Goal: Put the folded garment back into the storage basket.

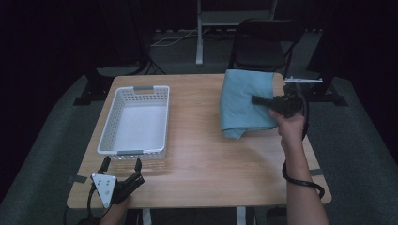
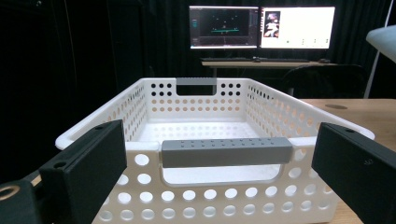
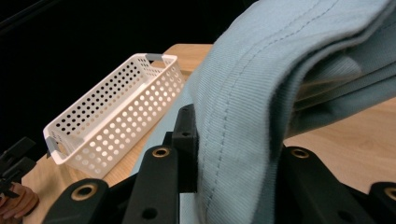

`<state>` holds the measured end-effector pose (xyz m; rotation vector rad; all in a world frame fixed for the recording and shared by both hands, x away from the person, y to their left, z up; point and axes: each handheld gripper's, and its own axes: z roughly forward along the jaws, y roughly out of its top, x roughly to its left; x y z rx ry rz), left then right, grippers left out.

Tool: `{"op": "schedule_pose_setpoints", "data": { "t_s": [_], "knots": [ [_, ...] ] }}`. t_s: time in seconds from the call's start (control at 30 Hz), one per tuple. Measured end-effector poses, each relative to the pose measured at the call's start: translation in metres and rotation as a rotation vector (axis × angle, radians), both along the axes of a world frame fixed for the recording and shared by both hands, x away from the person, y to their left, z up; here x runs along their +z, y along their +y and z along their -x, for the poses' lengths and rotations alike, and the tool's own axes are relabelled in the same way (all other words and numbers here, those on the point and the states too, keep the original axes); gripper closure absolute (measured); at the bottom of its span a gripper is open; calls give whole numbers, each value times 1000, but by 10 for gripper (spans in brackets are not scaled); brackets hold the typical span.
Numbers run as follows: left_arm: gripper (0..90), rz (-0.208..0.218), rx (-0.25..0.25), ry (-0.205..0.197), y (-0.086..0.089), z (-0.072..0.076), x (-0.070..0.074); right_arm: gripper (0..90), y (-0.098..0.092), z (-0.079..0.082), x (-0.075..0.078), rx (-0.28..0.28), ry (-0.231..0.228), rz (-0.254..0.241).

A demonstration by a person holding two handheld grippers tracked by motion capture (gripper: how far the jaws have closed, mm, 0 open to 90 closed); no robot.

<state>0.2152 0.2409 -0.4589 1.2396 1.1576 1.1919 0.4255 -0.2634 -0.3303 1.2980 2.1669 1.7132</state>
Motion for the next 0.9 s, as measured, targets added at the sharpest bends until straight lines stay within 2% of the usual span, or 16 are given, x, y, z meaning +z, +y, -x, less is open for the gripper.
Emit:
{"op": "schedule_pose_setpoints", "data": {
  "t_s": [0.57, 0.9],
  "knots": [
    [45, 2, -24, 4, 1, -1, 0, 707, 9, 1, 53, -10, -88, -9],
    [45, -5, -18, 0, 0, 0, 0, 707, 13, 1, 62, -13, -112, -26]
  ]
}}
